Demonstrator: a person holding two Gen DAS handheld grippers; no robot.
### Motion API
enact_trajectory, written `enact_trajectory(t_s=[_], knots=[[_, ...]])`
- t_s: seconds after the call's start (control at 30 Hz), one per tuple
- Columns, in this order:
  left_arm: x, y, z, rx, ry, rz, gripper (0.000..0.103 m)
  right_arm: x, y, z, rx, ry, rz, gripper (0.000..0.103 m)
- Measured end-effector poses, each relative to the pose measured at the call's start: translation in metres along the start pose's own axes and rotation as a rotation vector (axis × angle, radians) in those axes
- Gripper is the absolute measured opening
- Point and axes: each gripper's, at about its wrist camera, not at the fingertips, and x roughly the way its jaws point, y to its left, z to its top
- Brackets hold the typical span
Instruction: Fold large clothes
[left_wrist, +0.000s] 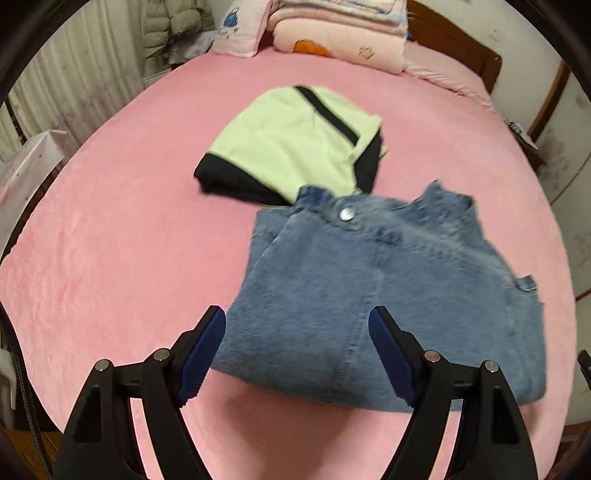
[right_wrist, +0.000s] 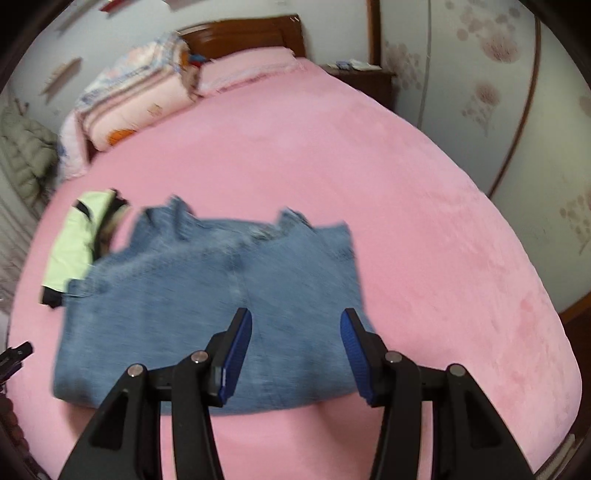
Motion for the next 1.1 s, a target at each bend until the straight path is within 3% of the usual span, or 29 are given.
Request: enact_trajectory(t_s=[0.1,0.3,0.5,0.6,0.73,1.1], knots=[[-0.022,-0.011,0.002,0.018,-0.019,-0.013,0.085,-0.015,0.020,0.010,-0.008,-0.017,0.051,0.049],[-0.046,-0.022,-0.002,0.030,-0.011,-0.082,0.085,-0.042,0.059,0.015,-0.056,-0.046,0.150,0.049],[-0.047,-0.014,-0.019,-0.038,0.015,-0.179,0.085,-0.062,0.102,0.002,-0.150,-0.112,0.223,0.049],[-0.033,-0.003,-0.040,-0.094,0.021,-0.265,0.085,-0.058,0.122,-0.010,-0.191,-0.133,0.234,0.049],[0.002,0.014,-0.071,-0.170,0.066,-0.347,0.085,-0.035,0.146,-0.031,-0.244,-0.101,0.235,0.049],[0.106,0.053,-0.114,-0.326,0.092,-0.434,0.085,0.033,0.167,-0.083,-0.267,-0.003,0.228,0.050]])
